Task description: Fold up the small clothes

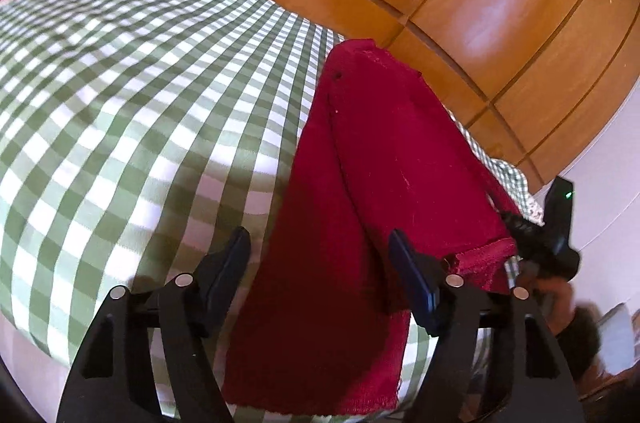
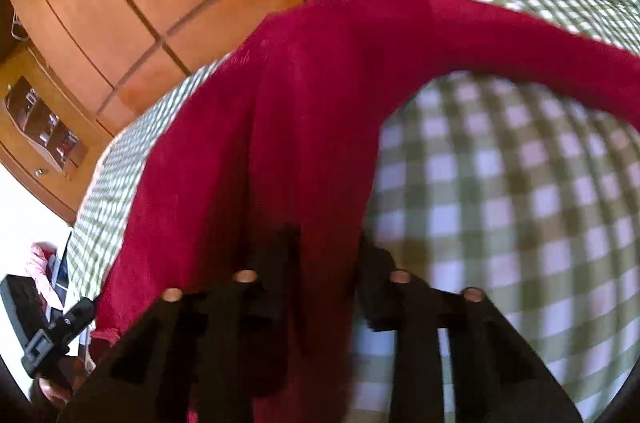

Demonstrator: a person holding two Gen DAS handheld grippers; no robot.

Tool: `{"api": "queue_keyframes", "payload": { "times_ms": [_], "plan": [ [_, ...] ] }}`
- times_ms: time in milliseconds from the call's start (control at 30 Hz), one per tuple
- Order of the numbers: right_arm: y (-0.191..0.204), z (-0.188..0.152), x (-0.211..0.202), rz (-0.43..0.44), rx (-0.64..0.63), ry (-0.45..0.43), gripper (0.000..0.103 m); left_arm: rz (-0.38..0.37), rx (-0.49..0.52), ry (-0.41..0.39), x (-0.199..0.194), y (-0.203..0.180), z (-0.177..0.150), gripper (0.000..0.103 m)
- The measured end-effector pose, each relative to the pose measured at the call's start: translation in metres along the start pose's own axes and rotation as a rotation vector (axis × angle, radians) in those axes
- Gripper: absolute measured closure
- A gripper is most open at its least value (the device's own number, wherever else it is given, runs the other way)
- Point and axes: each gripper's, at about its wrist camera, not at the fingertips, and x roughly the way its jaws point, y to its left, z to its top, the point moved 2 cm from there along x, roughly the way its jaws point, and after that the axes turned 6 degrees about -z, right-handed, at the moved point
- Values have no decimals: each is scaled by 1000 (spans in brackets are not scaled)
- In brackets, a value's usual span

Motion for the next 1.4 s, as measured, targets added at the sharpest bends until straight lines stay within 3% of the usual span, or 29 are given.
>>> {"api": "queue_keyframes", "payload": {
  "times_ms": [133,233,367,400,433,533,600,700,767,833,900,1033,1233,1400],
  "plan": [
    [-16,7,-15,-73,45,-64,91,-16,-12,-4,-4,1,-2,33],
    [-39,10,-25,-209,58,-106,91,-12,1,-7,-4,-1,-2,32],
    [-51,4,-19,-211,20,-120,87,36,47,24,6,-3,-6,32],
    [-49,0,-19,-225,-3,-134,84,52,63,26,7,-5,-6,39],
    [-47,-4,-20,-245,-23,-153,81,61,67,36,8,-4,-6,62],
    [-43,-7,-18,-278,-48,-167,74,52,24,86,12,3,-1,96],
    [-48,-7,-18,-263,-32,-166,65,2,5,112,10,6,14,97],
    [-51,-4,-17,-209,-16,-166,49,29,99,111,3,-1,37,97],
    [-51,-5,-19,-180,-24,-171,35,62,179,96,-4,-8,57,97],
    [-50,-6,-21,-172,-27,-181,14,117,263,72,-10,-11,81,97],
    [-52,-7,-25,-167,-12,-199,7,173,313,49,-14,-9,104,98],
    [-60,-7,-28,-116,38,-214,7,318,406,8,-16,10,153,98],
    [-56,-4,-24,-132,24,-203,5,454,379,-36,-14,50,216,98],
    [-58,-5,-23,-126,24,-200,4,640,419,-112,-9,73,260,98]
  ]
}}
